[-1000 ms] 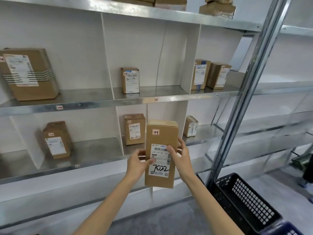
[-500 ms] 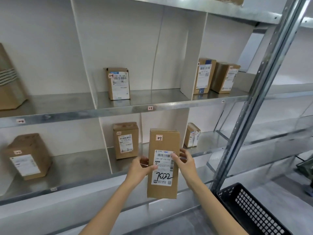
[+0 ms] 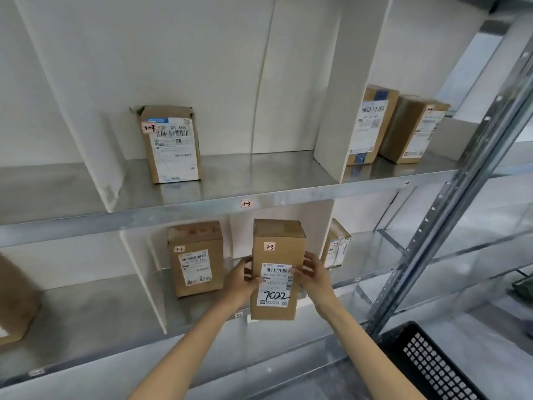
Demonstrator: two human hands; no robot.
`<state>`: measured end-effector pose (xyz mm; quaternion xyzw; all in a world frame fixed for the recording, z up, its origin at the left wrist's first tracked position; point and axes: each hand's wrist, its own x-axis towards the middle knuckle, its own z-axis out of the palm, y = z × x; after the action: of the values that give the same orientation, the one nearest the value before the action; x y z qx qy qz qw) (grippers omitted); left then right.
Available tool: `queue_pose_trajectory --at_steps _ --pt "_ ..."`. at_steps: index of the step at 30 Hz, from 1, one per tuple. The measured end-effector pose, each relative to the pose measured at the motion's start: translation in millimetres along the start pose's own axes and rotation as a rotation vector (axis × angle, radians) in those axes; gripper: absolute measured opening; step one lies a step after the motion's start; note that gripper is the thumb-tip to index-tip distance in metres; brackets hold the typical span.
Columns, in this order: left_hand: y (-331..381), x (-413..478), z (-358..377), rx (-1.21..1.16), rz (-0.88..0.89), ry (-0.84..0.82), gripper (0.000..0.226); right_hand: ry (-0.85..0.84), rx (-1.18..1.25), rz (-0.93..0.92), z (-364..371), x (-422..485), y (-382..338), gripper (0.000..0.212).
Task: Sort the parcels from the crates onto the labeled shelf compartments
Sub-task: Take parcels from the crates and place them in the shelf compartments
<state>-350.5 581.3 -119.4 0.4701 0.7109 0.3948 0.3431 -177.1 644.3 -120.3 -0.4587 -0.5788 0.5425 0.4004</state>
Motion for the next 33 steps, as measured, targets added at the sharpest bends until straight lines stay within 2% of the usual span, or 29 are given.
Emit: queue_pose_trajectory --at_steps 3,5,7,9,12,17,20,25,28,33 --pt "8.4 17.8 6.9 -0.074 0.002 -0.01 0.046 -0.014 0.022 -0.031 -4.1 21.5 4.0 0.043" --pt "12.2 26.4 9.7 -0.345 -0.116 -0.037 0.04 -0.018 0.04 -0.033 -5.4 36.5 7.3 0.04" --pt "11.5 35.3 11.1 -0.613 -0.241 0.012 0.026 -0.045 0.079 -0.019 -6.5 51.0 12.6 0.034" --pt "7.3 44.4 14.7 -0.71 -0.295 0.079 0.019 -0.073 0.087 -0.012 -5.9 65.3 20.6 0.035" --pt "0.8 56.2 26.5 -0.734 -0.316 0.146 0.029 -0.044 0.12 0.058 -1.8 78.9 31.4 0.04" --pt "-3.9 78.1 46.5 -0.695 -0.337 0.191 0.029 -0.06 0.106 0.087 2.3 87.9 42.7 0.048" --pt "3.3 82.8 50.8 -0.675 -0.33 0.249 0.037 -0.049 0.127 0.128 0.3 100.9 49.4 0.04" --pt "4.0 93.3 55.1 -0.693 -0.32 0.275 0.035 -0.056 0.053 0.106 2.3 117.0 48.4 0.029" --pt "-2.0 105.7 58.6 -0.72 -0.341 0.252 0.033 -0.054 -0.022 0.061 6.6 121.3 47.3 0.037" --pt "-33.3 140.7 65.3 -0.72 -0.392 0.255 0.054 -0.077 -0.124 0.017 12.5 133.0 42.4 0.053"
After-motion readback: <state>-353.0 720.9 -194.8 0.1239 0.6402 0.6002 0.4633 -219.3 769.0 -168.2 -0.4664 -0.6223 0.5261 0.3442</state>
